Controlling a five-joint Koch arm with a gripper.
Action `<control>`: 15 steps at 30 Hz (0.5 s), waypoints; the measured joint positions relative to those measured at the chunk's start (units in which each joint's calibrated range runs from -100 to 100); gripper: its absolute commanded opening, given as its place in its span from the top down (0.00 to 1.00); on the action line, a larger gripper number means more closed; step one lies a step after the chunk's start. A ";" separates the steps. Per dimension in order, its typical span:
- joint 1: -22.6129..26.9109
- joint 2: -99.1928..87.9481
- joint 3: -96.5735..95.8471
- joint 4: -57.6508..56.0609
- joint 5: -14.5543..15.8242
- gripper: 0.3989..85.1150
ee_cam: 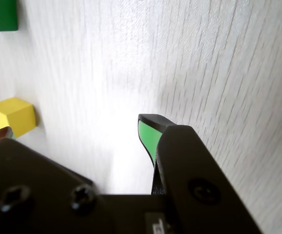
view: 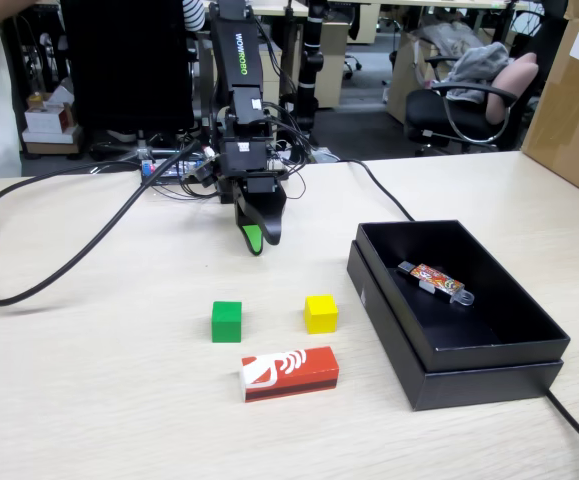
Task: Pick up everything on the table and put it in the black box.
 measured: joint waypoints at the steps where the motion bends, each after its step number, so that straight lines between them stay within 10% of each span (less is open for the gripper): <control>1: 0.39 -0.38 3.20 -4.03 0.49 0.44; 15: 3.66 26.09 49.50 -36.51 4.00 0.46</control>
